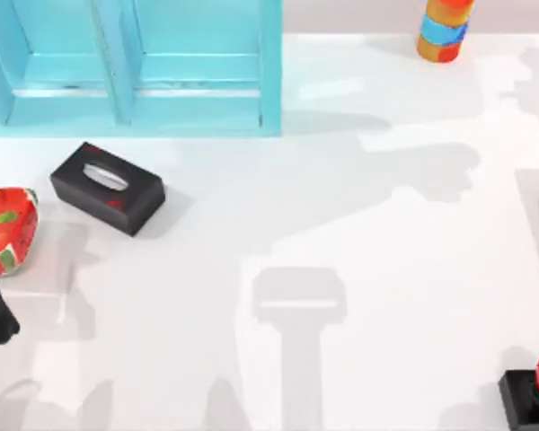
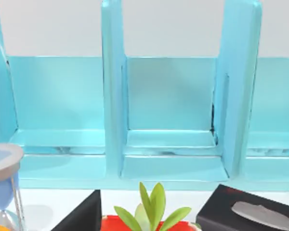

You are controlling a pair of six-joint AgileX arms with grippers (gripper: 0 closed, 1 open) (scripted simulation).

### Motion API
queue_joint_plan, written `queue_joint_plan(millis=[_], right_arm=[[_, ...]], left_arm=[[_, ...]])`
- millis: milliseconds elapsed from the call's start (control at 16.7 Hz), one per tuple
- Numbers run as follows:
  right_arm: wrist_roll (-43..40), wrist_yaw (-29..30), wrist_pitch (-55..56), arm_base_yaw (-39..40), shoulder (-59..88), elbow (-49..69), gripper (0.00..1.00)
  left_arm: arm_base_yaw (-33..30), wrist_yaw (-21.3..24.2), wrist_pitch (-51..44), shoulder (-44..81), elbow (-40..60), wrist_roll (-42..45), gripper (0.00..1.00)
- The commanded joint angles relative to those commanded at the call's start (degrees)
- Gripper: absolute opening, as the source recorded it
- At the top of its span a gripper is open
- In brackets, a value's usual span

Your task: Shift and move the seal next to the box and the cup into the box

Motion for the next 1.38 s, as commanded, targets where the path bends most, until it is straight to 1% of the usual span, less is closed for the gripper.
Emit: queue_joint_plan(millis=[180, 360, 600, 780, 1020, 1380], right_arm=[[-3.5, -0.2, 5.8, -4.6, -14.4, -15.1, 0.00], [-8.0, 0.1, 10.3, -9.6, -26.0, -34.5, 0.00], [-16.2, 0.3, 13.8, -16.5, -35.5, -58.9, 0.00], [-23.4, 0.4, 15.9, -20.5, -39.8, -71.5, 0.00], [-30.1, 0.5, 18.1, -23.5, -44.1, -80.3, 0.00], [-30.6, 0.5, 18.3, -23.5, -44.6, -81.0, 0.00]], left_arm=[[0.0, 0.0, 0.0, 0.0, 0.0, 0.0, 1.00], [0.0, 0.0, 0.0, 0.0, 0.0, 0.0, 1.00], [0.0, 0.0, 0.0, 0.0, 0.0, 0.0, 1.00], [0.0, 0.0, 0.0, 0.0, 0.0, 0.0, 1.00], [0.0, 0.0, 0.0, 0.0, 0.0, 0.0, 1.00], [0.0, 0.0, 0.0, 0.0, 0.0, 0.0, 1.00]])
